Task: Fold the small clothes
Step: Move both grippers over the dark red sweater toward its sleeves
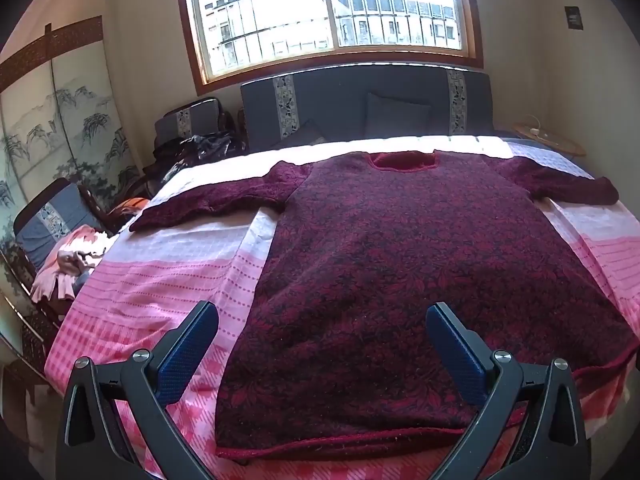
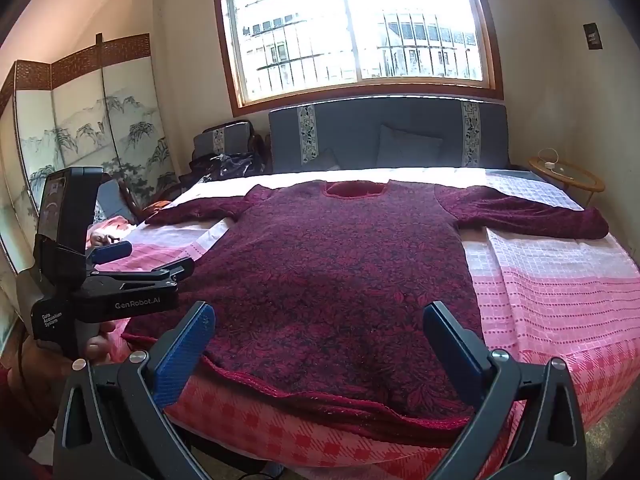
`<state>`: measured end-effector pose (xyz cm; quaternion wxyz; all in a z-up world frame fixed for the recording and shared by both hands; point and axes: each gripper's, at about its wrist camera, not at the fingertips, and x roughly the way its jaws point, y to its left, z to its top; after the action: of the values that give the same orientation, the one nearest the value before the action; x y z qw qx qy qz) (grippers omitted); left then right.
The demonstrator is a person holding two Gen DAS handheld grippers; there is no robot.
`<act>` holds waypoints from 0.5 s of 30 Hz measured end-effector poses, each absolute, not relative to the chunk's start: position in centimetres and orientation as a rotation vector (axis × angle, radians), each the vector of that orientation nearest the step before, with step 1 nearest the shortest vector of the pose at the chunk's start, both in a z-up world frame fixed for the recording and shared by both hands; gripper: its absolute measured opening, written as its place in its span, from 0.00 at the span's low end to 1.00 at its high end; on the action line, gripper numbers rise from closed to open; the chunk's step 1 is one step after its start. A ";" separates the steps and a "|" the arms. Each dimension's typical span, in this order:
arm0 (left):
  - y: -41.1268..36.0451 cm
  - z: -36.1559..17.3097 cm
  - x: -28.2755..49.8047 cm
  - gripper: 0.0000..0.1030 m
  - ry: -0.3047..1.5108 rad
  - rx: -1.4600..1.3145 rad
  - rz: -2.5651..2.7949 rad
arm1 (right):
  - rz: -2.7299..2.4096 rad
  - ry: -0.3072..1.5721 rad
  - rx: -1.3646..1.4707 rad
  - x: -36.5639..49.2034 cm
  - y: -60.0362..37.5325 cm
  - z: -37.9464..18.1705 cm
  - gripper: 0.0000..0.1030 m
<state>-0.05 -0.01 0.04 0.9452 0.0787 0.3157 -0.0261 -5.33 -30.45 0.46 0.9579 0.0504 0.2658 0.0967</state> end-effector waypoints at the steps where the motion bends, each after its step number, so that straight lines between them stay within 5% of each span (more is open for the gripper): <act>1: 0.1 0.1 -0.2 1.00 0.645 0.161 -0.057 | 0.199 0.539 0.099 -5.4 -30.3 0.4 1.00; 15: 0.0 0.2 -0.4 1.00 0.652 0.149 -0.083 | 0.185 0.524 0.092 -6.7 -30.4 1.2 1.00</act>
<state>-0.35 -0.03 0.19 0.9438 0.0730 0.3198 -0.0405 -6.69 -30.38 1.21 0.9606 0.0454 0.2586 0.0914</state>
